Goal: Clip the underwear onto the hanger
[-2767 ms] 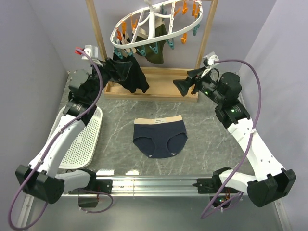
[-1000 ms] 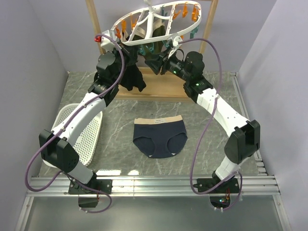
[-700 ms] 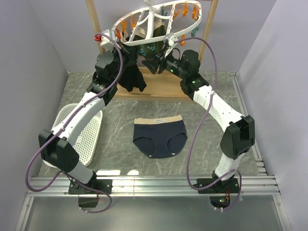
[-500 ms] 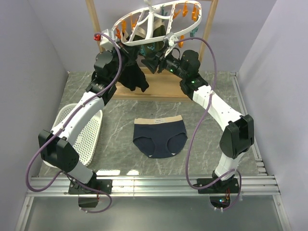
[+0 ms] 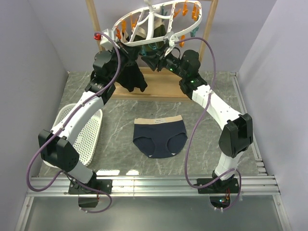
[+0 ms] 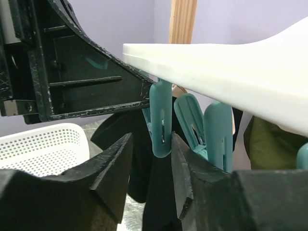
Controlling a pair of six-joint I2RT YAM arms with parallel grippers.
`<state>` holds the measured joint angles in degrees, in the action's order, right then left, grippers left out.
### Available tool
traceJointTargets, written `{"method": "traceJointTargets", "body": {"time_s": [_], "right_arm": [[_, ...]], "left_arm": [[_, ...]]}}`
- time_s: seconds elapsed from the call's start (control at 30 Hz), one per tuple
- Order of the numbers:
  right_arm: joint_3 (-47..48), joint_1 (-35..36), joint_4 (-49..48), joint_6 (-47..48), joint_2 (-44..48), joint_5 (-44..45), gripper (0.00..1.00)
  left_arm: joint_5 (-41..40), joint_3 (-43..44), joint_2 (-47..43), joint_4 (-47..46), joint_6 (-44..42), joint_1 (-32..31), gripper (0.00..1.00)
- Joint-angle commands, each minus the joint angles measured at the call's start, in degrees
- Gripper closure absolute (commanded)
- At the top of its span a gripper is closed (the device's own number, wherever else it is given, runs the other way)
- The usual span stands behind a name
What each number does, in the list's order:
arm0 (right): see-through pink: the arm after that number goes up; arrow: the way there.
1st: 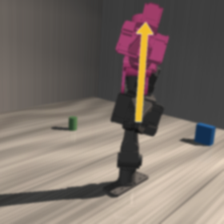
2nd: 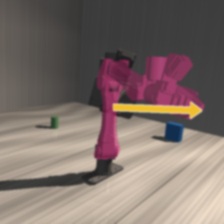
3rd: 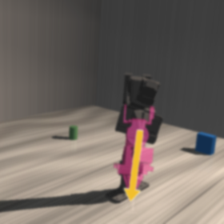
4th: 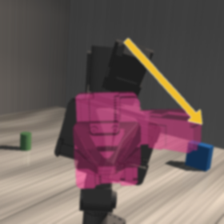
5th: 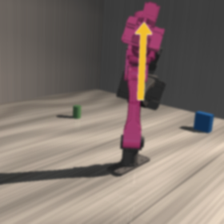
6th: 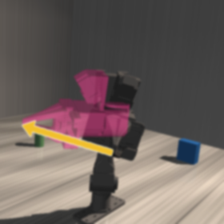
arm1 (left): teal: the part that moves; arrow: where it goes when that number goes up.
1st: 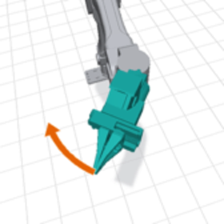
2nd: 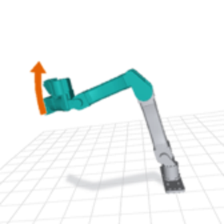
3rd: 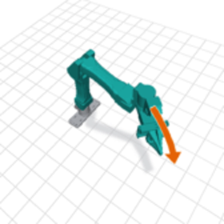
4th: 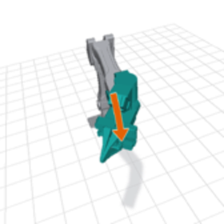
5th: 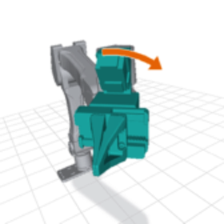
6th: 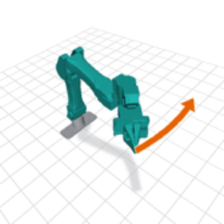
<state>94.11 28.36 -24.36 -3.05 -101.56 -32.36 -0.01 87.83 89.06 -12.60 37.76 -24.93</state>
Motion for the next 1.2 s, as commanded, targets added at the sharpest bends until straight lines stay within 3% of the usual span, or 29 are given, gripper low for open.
{"method": "traceJointTargets", "body": {"time_s": [0.0, 0.17, 0.27, 0.3, 0.33, 0.53, 0.73, 0.9, 1.17], "right_arm": [[3.54, 0.29, -1.57, 1.38, -0.75, -0.42, 0.57], [4.24, 0.38, -1.13, 1.91, -1.01, 0.45, 0.64], [4.77, 0.38, -0.43, 2.08, -1.27, 1.07, 0.87], [4.86, 0.38, 0.10, 2.34, -1.27, 1.85, 0.98], [5.21, 0.38, 0.36, 2.52, -1.45, 2.30, 1.00], [4.43, 0.38, 0.46, 2.17, -0.84, 4.14, 1.00], [3.28, 1.26, 0.54, 2.52, 0.04, 4.67, 1.00], [2.58, 1.52, 0.19, 4.00, 0.57, 5.20, 1.00], [1.78, 1.79, 0.63, 5.07, 1.10, 5.11, 1.00]], "left_arm": [[5.37, 1.11, 0.15, -0.49, 0.74, -0.56, 1.00], [7.39, 1.29, 0.15, -0.76, 1.44, -0.30, 1.00], [8.53, 0.50, -0.11, -1.72, 3.01, -0.03, 0.93], [8.80, -0.02, -0.81, -2.51, 3.81, 0.40, 0.83], [8.71, -1.16, -1.25, -3.13, 5.21, 0.67, 0.77], [10.64, -4.60, -5.47, -4.63, 3.81, 0.93, 0.52], [9.51, -2.93, -4.51, -2.69, 5.74, 0.93, 0.42], [4.68, -0.03, -2.14, 0.90, 6.72, 0.85, 0.42], [2.47, 4.10, 0.94, 1.09, 6.98, 0.85, 0.52]]}}
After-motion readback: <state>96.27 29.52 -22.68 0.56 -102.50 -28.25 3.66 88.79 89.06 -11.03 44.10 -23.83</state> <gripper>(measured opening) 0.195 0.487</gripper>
